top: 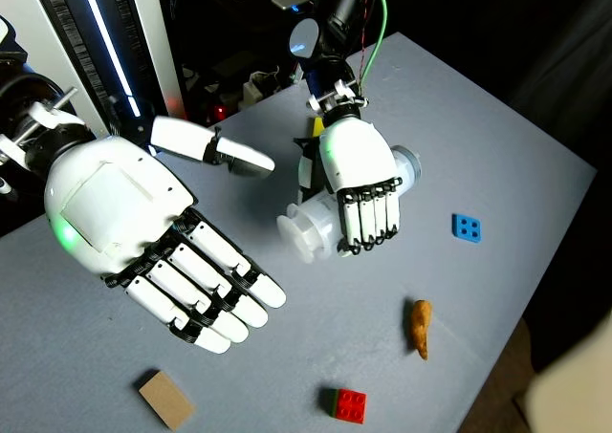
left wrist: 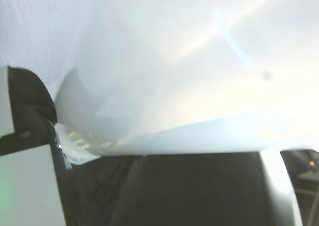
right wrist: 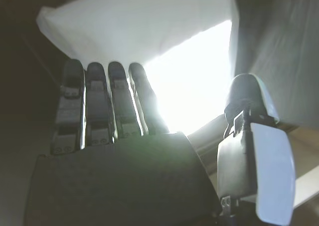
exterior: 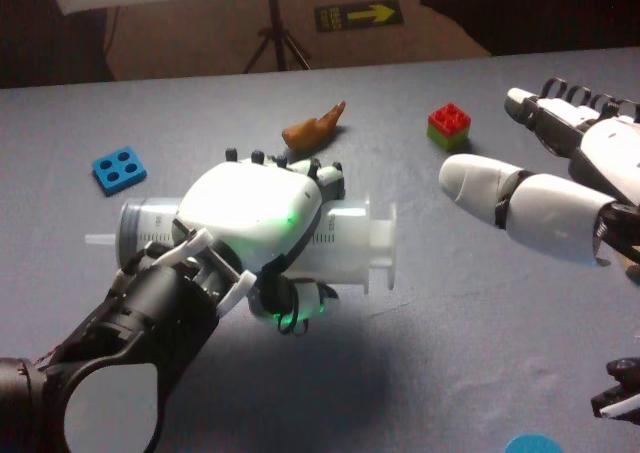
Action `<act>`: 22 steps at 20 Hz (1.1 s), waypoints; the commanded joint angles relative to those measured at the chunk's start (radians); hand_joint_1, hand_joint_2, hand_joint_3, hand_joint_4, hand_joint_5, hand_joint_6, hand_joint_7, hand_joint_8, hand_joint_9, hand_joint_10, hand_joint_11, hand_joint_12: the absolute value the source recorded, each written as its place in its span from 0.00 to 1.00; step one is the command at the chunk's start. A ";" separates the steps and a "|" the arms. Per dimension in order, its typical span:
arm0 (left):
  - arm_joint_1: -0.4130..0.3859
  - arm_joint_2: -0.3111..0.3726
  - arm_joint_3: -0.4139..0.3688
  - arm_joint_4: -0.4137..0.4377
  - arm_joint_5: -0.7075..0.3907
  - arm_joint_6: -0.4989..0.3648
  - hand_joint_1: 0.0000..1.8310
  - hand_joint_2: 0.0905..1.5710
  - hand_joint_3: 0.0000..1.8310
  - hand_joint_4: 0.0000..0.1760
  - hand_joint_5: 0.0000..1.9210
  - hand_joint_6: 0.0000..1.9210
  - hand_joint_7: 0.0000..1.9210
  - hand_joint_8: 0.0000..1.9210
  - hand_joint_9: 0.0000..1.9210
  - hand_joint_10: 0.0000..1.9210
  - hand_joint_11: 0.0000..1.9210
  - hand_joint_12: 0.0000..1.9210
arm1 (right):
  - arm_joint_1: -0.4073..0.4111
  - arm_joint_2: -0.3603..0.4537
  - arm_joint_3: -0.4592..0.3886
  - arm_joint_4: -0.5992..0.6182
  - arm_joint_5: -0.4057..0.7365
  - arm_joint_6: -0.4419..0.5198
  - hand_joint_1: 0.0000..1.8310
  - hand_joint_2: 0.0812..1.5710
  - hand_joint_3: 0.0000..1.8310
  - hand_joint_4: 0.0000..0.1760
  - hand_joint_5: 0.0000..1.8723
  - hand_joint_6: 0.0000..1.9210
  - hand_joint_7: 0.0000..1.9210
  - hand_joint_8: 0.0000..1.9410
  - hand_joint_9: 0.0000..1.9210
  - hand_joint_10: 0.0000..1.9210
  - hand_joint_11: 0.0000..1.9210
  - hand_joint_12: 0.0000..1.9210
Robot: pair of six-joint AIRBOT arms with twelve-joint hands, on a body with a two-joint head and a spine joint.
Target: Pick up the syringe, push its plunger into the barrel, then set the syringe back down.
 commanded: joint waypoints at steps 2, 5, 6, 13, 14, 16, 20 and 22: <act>-0.002 -0.013 0.012 0.083 0.114 -0.004 0.80 0.78 0.00 0.00 0.36 0.66 0.27 0.79 0.35 0.77 0.31 0.88 | 0.010 0.005 0.002 -0.091 -0.037 -0.040 0.00 0.65 0.00 0.00 0.05 0.00 0.07 0.00 0.07 0.00 0.00 0.24; 0.003 -0.029 0.029 0.082 0.114 -0.007 0.81 0.77 0.00 0.00 0.37 0.63 0.30 0.76 0.39 0.72 0.32 0.87 | -0.002 0.006 0.010 -0.204 0.011 -0.046 0.00 0.64 0.00 0.00 0.04 0.00 0.06 0.00 0.07 0.00 0.00 0.21; 0.005 -0.032 0.032 0.082 0.114 -0.007 0.80 0.78 0.00 0.00 0.37 0.64 0.28 0.80 0.36 0.75 0.28 0.90 | 0.001 0.006 0.015 -0.217 0.028 -0.047 0.00 0.65 0.00 0.00 0.05 0.00 0.06 0.00 0.07 0.00 0.00 0.21; 0.043 -0.069 0.058 0.082 0.127 -0.020 0.80 0.77 0.00 0.00 0.37 0.66 0.29 0.78 0.36 0.72 0.30 0.89 | 0.033 0.013 0.027 -0.221 0.103 -0.098 0.00 0.65 0.00 0.00 0.04 0.00 0.06 0.00 0.06 0.00 0.00 0.21; 0.045 -0.072 0.059 0.082 0.130 -0.020 0.81 0.78 0.00 0.00 0.36 0.66 0.29 0.79 0.36 0.74 0.30 0.89 | 0.035 0.013 0.027 -0.221 0.106 -0.098 0.00 0.65 0.00 0.00 0.05 0.00 0.06 0.00 0.06 0.00 0.00 0.22; 0.047 -0.074 0.062 0.082 0.132 -0.022 0.81 0.77 0.00 0.00 0.36 0.65 0.29 0.78 0.36 0.73 0.32 0.88 | 0.036 0.012 0.027 -0.221 0.108 -0.097 0.00 0.65 0.00 0.00 0.05 0.00 0.07 0.00 0.07 0.00 0.00 0.24; 0.046 -0.074 0.061 0.082 0.133 -0.028 0.81 0.77 0.00 0.00 0.36 0.64 0.29 0.78 0.36 0.75 0.33 0.87 | 0.038 0.012 0.027 -0.221 0.105 -0.093 0.00 0.65 0.00 0.00 0.04 0.00 0.06 0.00 0.06 0.00 0.00 0.22; 0.045 -0.074 0.057 0.082 0.133 -0.028 0.80 0.79 0.00 0.00 0.34 0.66 0.26 0.82 0.32 0.80 0.32 0.89 | 0.046 0.012 0.027 -0.221 0.106 -0.091 0.00 0.65 0.00 0.00 0.05 0.00 0.06 0.00 0.06 0.00 0.00 0.22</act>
